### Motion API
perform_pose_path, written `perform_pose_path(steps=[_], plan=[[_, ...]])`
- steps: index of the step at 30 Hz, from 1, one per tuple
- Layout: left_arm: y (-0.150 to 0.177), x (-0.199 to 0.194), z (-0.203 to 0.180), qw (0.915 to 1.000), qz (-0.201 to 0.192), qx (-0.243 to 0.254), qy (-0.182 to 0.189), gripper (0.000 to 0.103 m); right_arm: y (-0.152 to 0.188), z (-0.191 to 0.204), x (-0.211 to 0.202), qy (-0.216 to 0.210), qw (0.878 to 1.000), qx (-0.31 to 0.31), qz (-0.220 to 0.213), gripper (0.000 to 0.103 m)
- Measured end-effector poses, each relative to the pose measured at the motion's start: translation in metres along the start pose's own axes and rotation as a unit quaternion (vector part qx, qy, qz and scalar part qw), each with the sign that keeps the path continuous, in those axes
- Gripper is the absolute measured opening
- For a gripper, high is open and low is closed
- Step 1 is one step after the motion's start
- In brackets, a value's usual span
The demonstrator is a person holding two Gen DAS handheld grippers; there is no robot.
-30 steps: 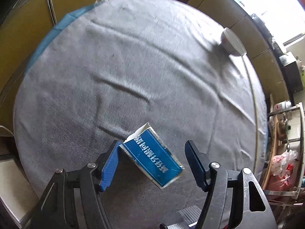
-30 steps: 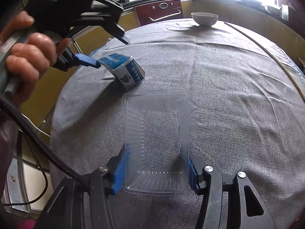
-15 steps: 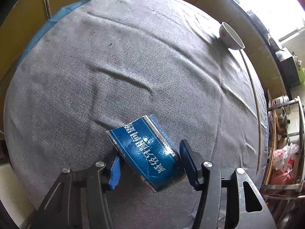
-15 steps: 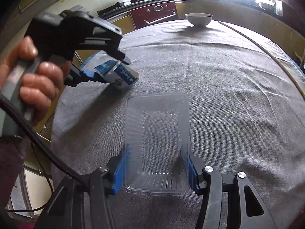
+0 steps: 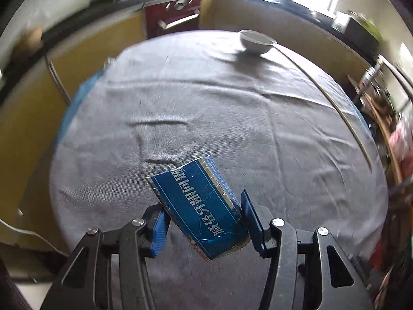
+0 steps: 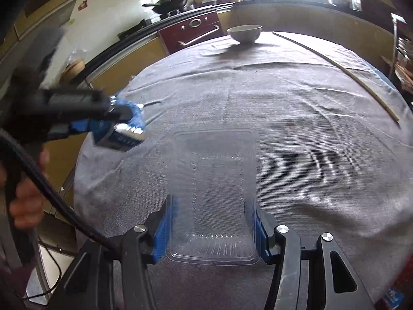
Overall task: Collect trash
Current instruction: 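Carry the clear tray and blue box together over the red basket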
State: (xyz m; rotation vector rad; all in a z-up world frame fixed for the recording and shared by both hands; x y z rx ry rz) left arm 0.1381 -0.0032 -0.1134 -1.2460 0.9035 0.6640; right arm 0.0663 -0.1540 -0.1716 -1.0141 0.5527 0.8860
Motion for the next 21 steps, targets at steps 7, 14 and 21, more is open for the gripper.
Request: perform_pose_path(steps=[7, 14, 21], plan=[[0.006, -0.032, -0.028, 0.9964, -0.049, 0.063, -0.028, 0.055, -0.004, -0.017, -0.026, 0.004, 0.999, 0.022, -0.026, 0.057], [0.014, -0.051, -0.051, 0.9923, -0.073, 0.094, -0.035, 0.055, -0.003, -0.029, -0.046, 0.004, 0.999, 0.033, -0.041, 0.057], [0.02, -0.062, -0.068, 0.9896, -0.082, 0.114, -0.034, 0.055, 0.0, -0.035, -0.061, 0.002, 0.998, 0.042, -0.055, 0.057]])
Point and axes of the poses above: each gripper's, at about its wrist camera, not at the fingertips, and x roughly the way its jaws point, z to its left, y to its underside, the point moved 9 cm from there along x, roughly the way its jaws point, and after that the axes turned 13 degrees about x, right-handed, at the moved point
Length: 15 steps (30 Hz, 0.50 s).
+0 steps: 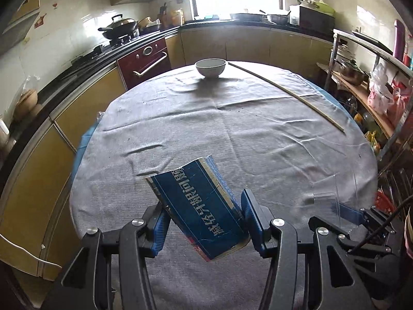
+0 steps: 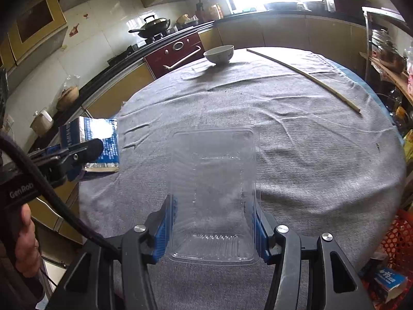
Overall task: Collect trash
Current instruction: 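Carry the clear tray and blue box together over the red basket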
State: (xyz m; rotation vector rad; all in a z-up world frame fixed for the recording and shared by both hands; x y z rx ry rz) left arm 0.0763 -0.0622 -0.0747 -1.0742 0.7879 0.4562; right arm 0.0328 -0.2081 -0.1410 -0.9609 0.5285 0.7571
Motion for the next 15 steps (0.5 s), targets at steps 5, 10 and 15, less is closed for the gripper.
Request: perform_pose_path(steps=[5, 10, 15], plan=[[0.002, -0.003, -0.01, 0.9999, -0.002, 0.01, 0.003, 0.055, 0.0, -0.005, -0.01, -0.002, 1.0, 0.007, -0.007, 0.057], [0.004, -0.004, -0.022, 0.9997, -0.003, 0.025, 0.007, 0.055, 0.0, -0.008, -0.017, -0.005, 1.0, 0.013, -0.011, 0.057], [0.007, -0.003, -0.031, 0.9993, 0.002, 0.035, 0.01, 0.055, 0.0, -0.015, -0.025, -0.007, 1.0, 0.022, -0.018, 0.057]])
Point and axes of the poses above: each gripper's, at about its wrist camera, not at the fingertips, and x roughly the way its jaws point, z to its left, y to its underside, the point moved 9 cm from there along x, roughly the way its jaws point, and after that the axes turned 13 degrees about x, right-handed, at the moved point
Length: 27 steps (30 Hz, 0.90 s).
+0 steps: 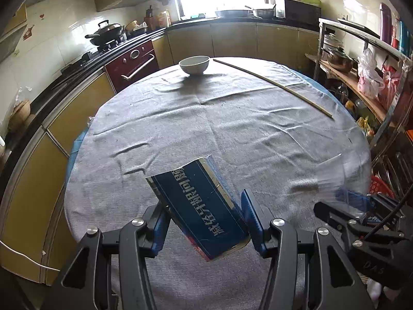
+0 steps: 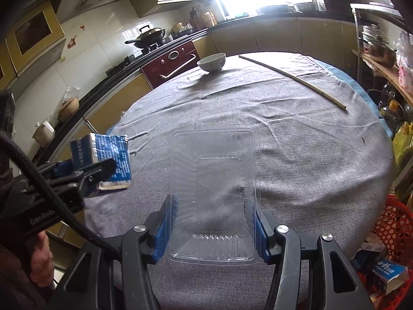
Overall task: Collect trash
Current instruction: 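Carry the clear tray and blue box together over the red basket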
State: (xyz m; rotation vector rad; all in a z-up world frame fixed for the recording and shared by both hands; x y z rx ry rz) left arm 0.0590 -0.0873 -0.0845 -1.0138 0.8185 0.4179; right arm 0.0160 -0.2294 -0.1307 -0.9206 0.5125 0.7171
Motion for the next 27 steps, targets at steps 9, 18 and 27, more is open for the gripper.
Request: perform_pose_path(steps=[9, 18, 27], plan=[[0.003, 0.003, -0.019, 0.9997, 0.008, 0.022, 0.009, 0.055, 0.001, -0.019, -0.012, 0.002, 1.0, 0.026, -0.002, 0.057], [0.0, 0.004, -0.042, 0.9986, 0.009, 0.047, 0.022, 0.055, 0.003, -0.042, -0.02, 0.008, 0.998, 0.055, 0.0, 0.057], [-0.008, 0.004, -0.069, 0.9963, 0.001, 0.066, 0.055, 0.055, 0.007, -0.065, -0.031, 0.024, 0.997, 0.074, -0.002, 0.057]])
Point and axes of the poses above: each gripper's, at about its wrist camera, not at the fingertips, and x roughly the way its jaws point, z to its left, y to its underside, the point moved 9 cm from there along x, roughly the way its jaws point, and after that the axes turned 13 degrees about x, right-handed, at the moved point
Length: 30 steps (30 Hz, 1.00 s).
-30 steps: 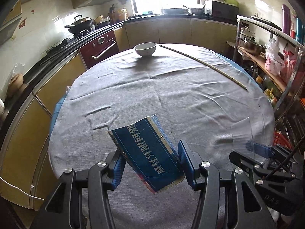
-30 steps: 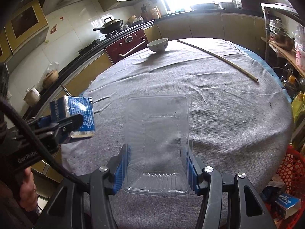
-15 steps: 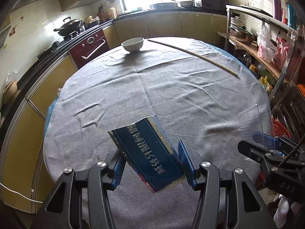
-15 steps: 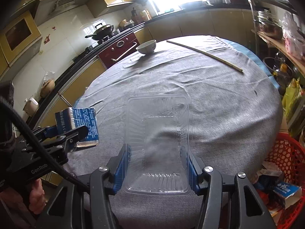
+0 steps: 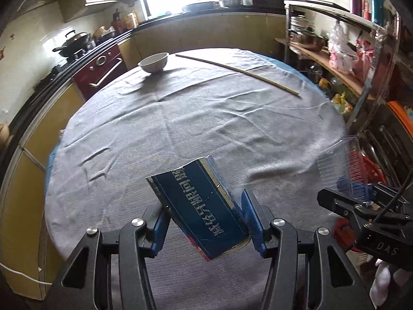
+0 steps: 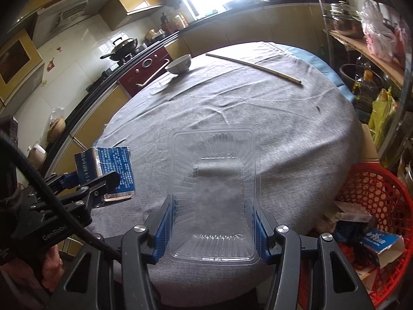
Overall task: Collect trash
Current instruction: 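Carry the clear tray and blue box together over the red basket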
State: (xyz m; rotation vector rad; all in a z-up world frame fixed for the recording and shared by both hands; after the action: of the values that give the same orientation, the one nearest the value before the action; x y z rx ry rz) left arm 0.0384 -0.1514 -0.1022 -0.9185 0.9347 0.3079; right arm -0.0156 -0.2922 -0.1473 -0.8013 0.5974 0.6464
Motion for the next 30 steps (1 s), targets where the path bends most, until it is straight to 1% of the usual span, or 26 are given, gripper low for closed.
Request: perform_pose_path(steps=[5, 10, 16, 30], plan=[[-0.006, -0.002, -0.022, 0.999, -0.015, 0.015, 0.038, 0.055, -0.001, -0.013, -0.009, 0.01, 1.0, 0.009, -0.005, 0.057], [-0.008, -0.003, -0.043, 0.9976, -0.021, 0.039, 0.054, 0.055, 0.001, -0.026, -0.019, 0.017, 1.0, 0.022, -0.01, 0.057], [-0.009, -0.003, -0.067, 0.9956, -0.019, 0.065, 0.065, 0.056, 0.005, -0.043, -0.03, 0.026, 0.999, 0.04, -0.009, 0.057], [-0.026, -0.015, -0.116, 0.9889, -0.037, 0.124, 0.074, 0.056, 0.015, -0.094, -0.054, 0.046, 0.994, 0.099, -0.015, 0.057]])
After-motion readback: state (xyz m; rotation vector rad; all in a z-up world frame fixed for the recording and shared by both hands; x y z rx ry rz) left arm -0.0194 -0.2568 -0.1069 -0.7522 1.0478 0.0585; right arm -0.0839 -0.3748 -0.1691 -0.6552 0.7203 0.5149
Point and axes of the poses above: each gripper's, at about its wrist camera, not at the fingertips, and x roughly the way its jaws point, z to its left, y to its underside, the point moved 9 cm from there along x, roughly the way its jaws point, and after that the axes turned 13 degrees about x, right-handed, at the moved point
